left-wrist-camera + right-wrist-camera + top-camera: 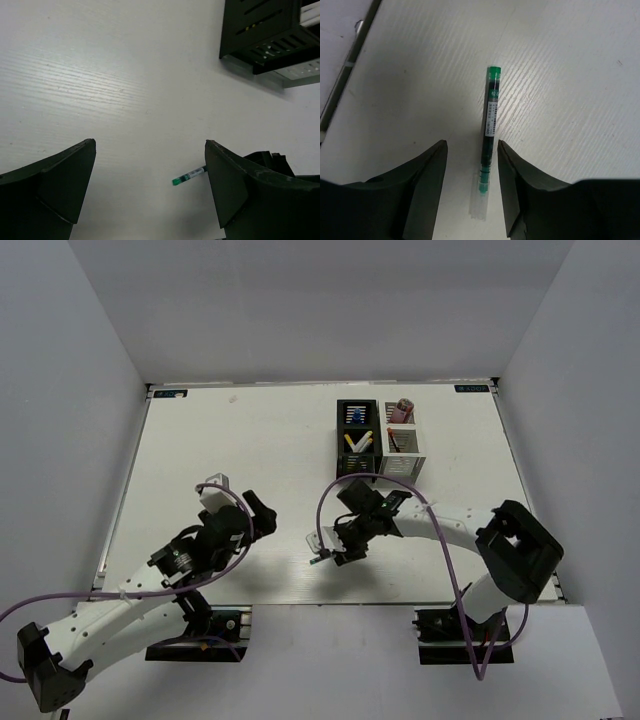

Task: Sort the stationery into containers
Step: Pick up the pen from the center of the board.

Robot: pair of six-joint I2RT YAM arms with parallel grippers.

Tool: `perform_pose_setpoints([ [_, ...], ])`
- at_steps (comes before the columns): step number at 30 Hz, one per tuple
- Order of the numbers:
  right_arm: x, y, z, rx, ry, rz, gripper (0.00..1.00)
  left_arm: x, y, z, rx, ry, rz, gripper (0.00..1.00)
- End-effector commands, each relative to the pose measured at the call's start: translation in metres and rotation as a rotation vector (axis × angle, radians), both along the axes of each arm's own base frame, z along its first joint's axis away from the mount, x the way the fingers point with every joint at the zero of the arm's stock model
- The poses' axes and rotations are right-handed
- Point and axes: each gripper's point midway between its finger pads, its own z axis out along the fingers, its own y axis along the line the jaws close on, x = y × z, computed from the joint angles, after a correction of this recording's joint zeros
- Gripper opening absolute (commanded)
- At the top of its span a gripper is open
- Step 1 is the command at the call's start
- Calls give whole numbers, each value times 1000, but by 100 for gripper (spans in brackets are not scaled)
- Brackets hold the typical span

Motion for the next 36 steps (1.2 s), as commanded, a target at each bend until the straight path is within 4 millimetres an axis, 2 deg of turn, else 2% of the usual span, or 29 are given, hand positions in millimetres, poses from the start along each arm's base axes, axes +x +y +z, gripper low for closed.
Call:
perform_pose_setpoints([
  [1, 15, 15, 3, -3, -53, -60, 52, -7, 15, -17, 16, 45, 62, 99],
  [2, 17, 17, 3, -14, -66, -65, 52, -8, 16, -17, 3, 51, 72, 99],
  [4, 18, 16, -10, -70, -63, -81, 52, -11, 18, -28, 12, 70, 80, 99],
  [6, 23, 19, -14, -110, -63, -111, 52, -13, 18, -32, 1, 80, 78, 99],
  [7, 27, 24, -9, -101, -73, -115, 50, -15, 18, -38, -1, 96, 76, 99],
  [13, 21, 24, -22, -157, -70, -98, 41, -15, 20, -37, 3, 90, 84, 99],
  [14, 19, 21, -29, -183, -60, -92, 34, -15, 20, -37, 3, 90, 84, 99],
  [16, 13, 14, -34, -218, -44, -87, 29, -15, 20, -37, -5, 84, 84, 99],
  [22, 1, -12, -51, -281, -41, -96, 19, -14, 22, -37, -1, 71, 86, 99],
  [24, -2, -19, -53, -298, -20, -109, 9, -12, 22, -35, 1, 59, 88, 99],
  [26, -4, -23, -51, -316, 10, -142, 3, -11, 21, -34, 2, 52, 83, 99],
  [29, 1, -18, -28, -270, 58, -207, 0, -10, 20, -30, 3, 45, 78, 99],
  [30, 7, -11, -8, -219, 54, -227, 0, -10, 20, -30, 3, 44, 78, 99],
  [31, 5, -14, 6, -194, 122, -259, 0, -10, 20, -30, 3, 44, 78, 99],
  [33, 17, -3, 35, -119, 139, -314, 0, -10, 20, -32, 0, 43, 78, 99],
  [34, 25, -4, 58, -45, 142, -340, 0, -10, 20, -32, 0, 43, 78, 99],
  [36, 42, -2, 82, 36, 139, -411, 0, -9, 18, -30, -9, 35, 78, 99],
])
